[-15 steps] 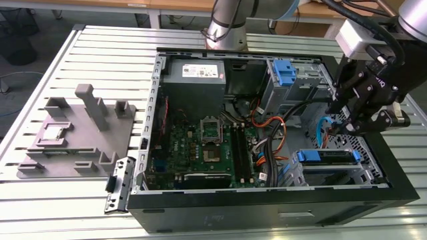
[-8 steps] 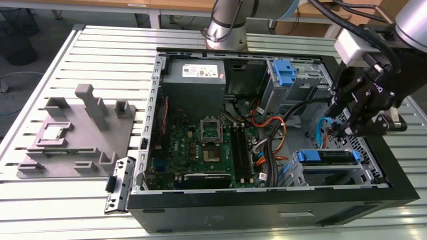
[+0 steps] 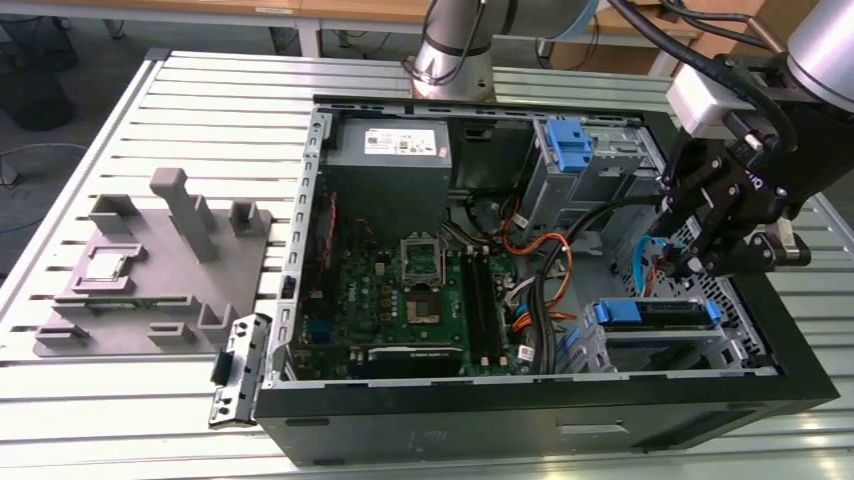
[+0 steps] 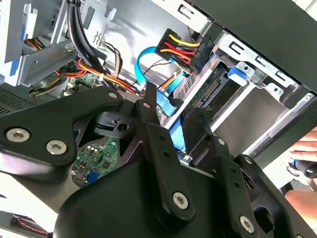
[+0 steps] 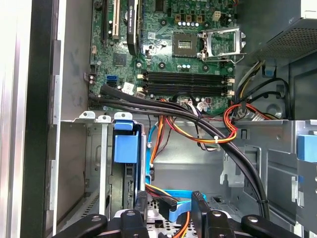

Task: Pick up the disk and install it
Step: 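Insert the first disk wire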

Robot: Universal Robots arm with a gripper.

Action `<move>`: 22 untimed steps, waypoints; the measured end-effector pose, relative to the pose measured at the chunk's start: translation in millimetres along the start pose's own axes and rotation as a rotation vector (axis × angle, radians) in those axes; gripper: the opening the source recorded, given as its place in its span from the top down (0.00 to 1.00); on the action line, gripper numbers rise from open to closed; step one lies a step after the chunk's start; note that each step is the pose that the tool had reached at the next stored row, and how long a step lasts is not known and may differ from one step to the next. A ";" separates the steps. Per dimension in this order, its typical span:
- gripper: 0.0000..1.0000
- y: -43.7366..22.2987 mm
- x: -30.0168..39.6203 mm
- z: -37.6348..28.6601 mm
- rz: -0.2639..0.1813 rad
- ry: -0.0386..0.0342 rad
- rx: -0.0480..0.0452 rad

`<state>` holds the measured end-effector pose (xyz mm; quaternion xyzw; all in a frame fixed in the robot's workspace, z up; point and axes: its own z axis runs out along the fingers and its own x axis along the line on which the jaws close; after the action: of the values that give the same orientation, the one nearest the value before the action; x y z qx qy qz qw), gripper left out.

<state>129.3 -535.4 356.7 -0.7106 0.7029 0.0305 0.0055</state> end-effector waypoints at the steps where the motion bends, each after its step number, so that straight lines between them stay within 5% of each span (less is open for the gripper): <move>1: 0.52 0.0 0.0 0.0 0.000 0.0000 0.0000; 4: 0.53 0.0 0.0 0.0 0.000 0.0000 0.0000; 6: 0.60 0.0 0.0 0.0 0.000 0.0000 0.0000; 7: 0.71 0.0 0.0 0.0 0.000 0.0000 0.0000; 10: 0.79 0.0 0.0 0.1 0.000 0.0000 0.0000; 22: 0.79 0.0 0.0 0.1 0.000 0.0000 0.0000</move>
<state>129.3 -535.4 356.5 -0.7106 0.7029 0.0305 0.0055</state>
